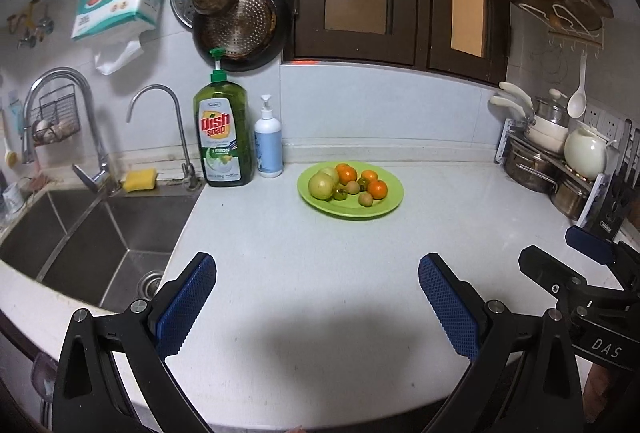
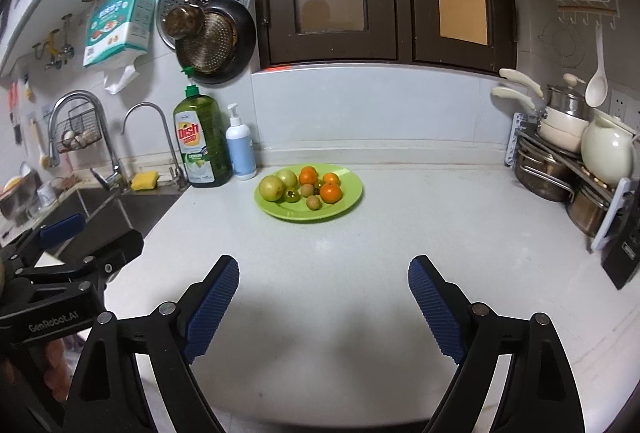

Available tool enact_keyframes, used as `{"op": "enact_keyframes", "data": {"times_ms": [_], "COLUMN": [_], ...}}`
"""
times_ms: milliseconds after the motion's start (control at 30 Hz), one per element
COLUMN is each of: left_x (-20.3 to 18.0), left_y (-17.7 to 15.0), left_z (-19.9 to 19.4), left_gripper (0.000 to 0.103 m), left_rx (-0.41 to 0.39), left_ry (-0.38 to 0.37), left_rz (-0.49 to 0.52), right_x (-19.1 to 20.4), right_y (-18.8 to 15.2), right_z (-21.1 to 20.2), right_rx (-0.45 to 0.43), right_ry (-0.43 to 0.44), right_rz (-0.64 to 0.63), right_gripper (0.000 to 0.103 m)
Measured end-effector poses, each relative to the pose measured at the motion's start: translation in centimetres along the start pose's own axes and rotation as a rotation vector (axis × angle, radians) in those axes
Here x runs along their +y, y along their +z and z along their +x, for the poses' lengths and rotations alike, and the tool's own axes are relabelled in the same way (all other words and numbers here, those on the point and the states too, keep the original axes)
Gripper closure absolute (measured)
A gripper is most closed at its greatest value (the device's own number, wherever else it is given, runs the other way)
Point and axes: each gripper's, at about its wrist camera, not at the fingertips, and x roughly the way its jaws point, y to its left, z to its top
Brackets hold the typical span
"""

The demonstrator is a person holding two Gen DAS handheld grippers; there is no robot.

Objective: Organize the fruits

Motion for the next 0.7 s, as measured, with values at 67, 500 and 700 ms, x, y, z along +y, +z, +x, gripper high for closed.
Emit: {"op": "enact_keyframes", "data": {"times_ms": [67,500,700], "left_x": [-0.3,-2.0,-2.5], "left_y": [-0.4,-2.4,-3.0], "left_z": [-1.0,-5.0,-6.0], "left_gripper": [0.000,0.000,0.000], "left_rx": [-0.003,-0.010,-0.017], "left_ry": [0.010,0.013,0.015], "left_rz": [0.002,0.004,0.004], "right_x": [-0.1,-1.5,-1.8], "right_y": [-0.5,-2.3,-2.7], "right_z": [-1.1,-5.3,-6.3], "right_rx": [-0.002,-0.025,-0.034], "right_ry": [0.001,0.002,0.008], "right_rz": [-0.004,0.010,0.006], "right_gripper": [0.016,0.015,0.015]}}
